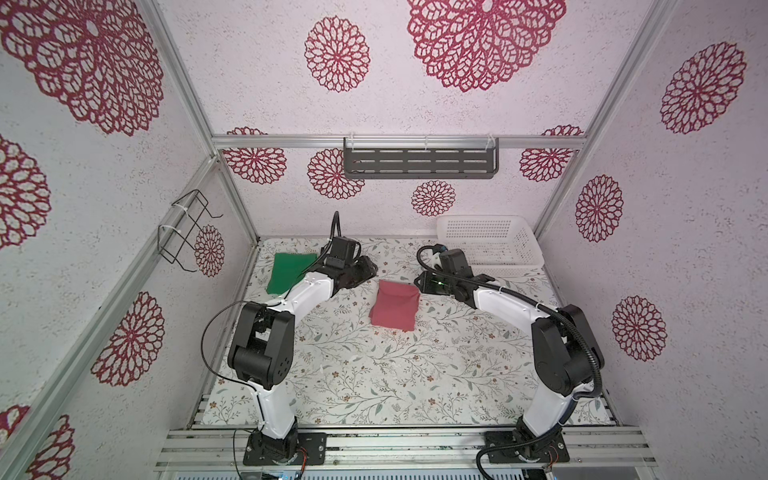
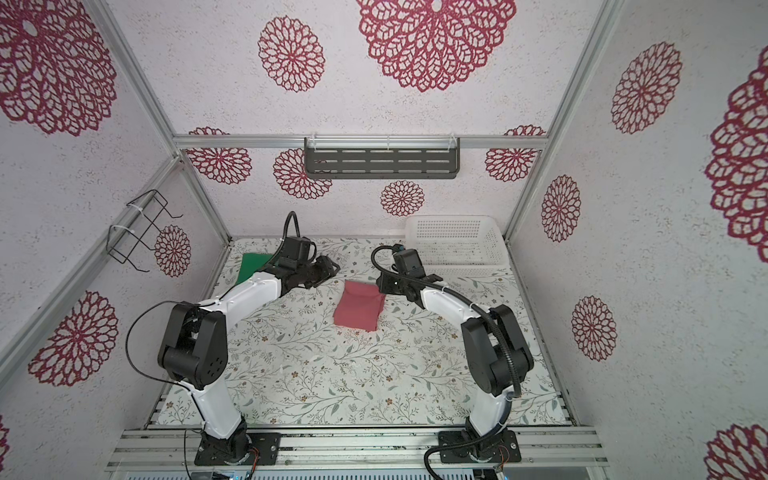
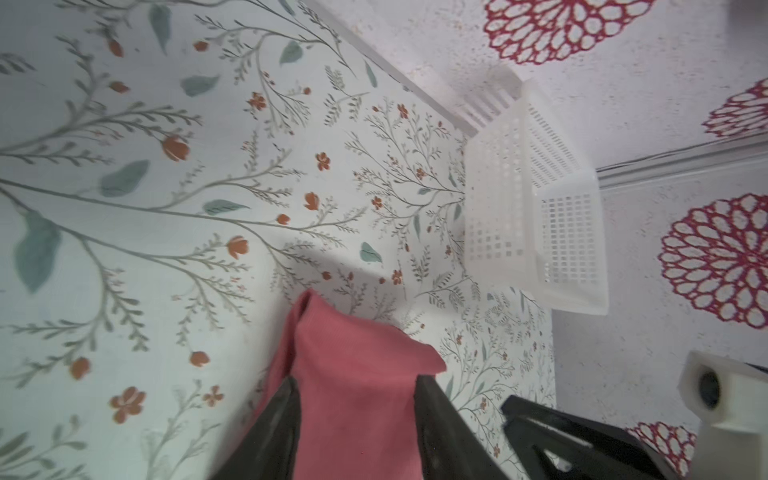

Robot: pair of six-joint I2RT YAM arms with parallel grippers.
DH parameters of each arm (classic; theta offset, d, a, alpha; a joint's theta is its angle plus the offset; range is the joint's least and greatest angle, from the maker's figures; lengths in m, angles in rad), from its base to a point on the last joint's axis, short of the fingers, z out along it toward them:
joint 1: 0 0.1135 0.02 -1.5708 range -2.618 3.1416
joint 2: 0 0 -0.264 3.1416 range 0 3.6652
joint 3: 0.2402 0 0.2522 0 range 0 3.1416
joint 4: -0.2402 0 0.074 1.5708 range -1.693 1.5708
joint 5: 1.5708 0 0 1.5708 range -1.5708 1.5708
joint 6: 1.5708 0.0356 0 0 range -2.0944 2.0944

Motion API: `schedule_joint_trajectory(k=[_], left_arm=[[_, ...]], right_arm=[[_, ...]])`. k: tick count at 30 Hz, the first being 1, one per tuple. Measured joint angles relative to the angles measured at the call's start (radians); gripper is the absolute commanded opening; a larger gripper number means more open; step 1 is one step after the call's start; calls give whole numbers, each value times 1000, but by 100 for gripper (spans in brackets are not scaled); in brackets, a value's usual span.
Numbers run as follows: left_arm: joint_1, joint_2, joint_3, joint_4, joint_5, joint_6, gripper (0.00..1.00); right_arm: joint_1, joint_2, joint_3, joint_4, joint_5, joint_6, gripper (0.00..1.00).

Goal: Fold and stack the tank tops

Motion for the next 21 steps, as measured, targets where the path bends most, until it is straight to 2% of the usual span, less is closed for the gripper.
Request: schedule_joint_trajectory(k=[4,9,15,18,21], left_arm=[[-44,97,-14,58,12,-35,47],[-30,250,-11,100,12,-63,48],[-16,251,-19,137,-7,-71,50],[-13,193,-72,117,-28,-58,53],[-12,92,-92,50,-46,-31,55]], right_arm=[[25,72,-45,108,-24,50,22],[4,208,-71,199,-16,88,21],[-12,209,-92,237,3,89,27],[-13,148,-106,180,19,66,32],[-13,50,-108,119,28,40,33]])
